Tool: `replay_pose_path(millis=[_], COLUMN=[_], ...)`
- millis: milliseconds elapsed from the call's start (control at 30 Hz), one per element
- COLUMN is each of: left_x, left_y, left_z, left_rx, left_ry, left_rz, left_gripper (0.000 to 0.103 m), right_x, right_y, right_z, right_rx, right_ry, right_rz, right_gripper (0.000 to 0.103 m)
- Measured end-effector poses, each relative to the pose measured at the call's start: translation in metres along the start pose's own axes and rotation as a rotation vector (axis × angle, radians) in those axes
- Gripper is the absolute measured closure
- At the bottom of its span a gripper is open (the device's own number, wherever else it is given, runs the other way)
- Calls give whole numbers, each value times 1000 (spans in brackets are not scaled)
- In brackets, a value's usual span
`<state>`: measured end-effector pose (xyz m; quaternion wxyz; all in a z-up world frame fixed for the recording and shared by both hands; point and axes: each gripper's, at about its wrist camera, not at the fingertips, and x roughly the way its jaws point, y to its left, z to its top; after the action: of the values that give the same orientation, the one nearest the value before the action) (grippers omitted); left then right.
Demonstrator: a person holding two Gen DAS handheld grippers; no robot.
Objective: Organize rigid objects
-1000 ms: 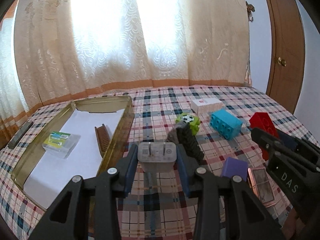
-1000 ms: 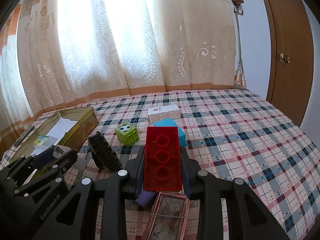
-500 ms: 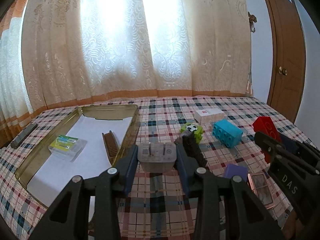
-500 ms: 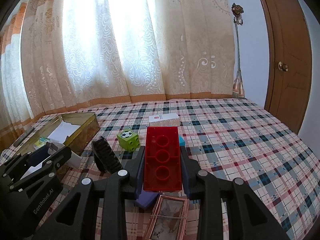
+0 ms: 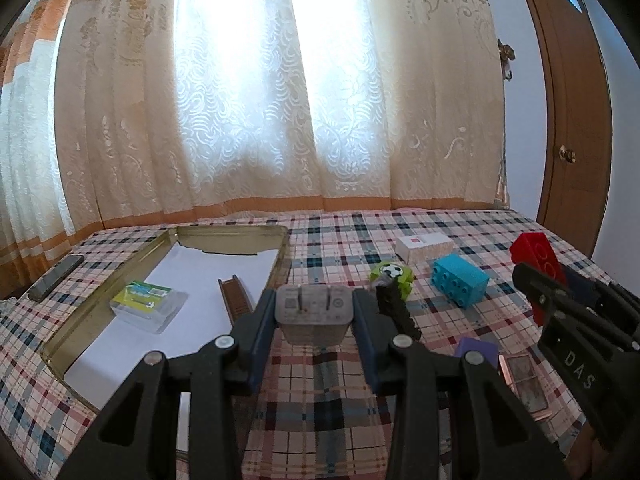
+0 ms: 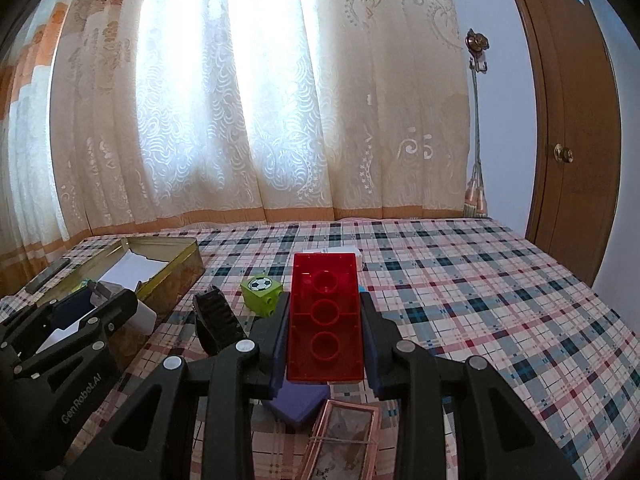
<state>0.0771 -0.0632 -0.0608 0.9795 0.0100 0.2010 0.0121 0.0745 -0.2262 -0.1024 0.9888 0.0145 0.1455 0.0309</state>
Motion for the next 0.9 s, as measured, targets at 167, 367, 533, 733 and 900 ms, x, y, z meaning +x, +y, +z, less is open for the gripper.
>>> replay_pose_path(millis=[167,367,533,733,900], left_x=[-3,-6,-9,-13,-15], left_y=[5,7,9,12,15], left_z=[0,0,0,0,0], left_rx=[-3,-3,-1,-2,-6], left_ry=[-23,-44,-62,-90,-106], left_rz=[11,16,22,26,29], left_gripper=[66,66,66,66,66], right_x=[-1,-8,-12,-16,-17], right_y=[2,2,4,6,6], right_z=[0,0,0,1,1], right_rx=[-7,-4,-10,-17,-15], right_ry=[-15,-48,-75,-100,-106], right_rz=[-5,-10,-8,-6,-3], right_gripper=[69,69,69,69,69])
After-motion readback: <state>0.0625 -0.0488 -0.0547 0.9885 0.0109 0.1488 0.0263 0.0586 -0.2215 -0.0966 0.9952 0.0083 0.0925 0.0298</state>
